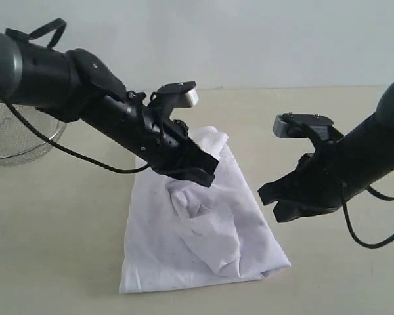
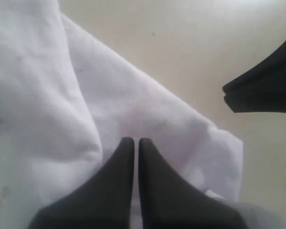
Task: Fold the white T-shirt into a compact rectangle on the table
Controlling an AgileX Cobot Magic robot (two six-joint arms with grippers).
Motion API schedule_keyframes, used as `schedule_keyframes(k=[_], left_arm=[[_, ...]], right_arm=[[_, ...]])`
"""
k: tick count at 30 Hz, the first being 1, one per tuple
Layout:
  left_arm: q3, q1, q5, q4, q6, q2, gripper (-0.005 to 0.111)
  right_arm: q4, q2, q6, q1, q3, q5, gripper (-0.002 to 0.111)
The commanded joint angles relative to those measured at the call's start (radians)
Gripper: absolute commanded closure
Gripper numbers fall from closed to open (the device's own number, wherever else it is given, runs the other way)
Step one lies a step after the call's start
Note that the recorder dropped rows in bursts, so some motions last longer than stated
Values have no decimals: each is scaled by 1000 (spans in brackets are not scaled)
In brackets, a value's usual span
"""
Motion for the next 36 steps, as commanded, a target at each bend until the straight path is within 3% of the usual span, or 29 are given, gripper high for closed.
schedule_keyframes(k=[1,7,14,24,36], left_arm=[[-70,-60,10,150,-122,40,102],[-116,-65,-70,394,-325,120,102],[-147,-65,-75,407,-336,154,102],[-154,-63,-81,536,-387,156,102],[-154,40,-36,667,-501,144,102]], right_arm=[[167,91,-166,-3,9,-13,109],[192,107,-183,-3,9,26,109],[200,48,-183,-3,5,54,109],[260,46,-228,12,5,64,109],[259,60,-224,102,5,18,109]])
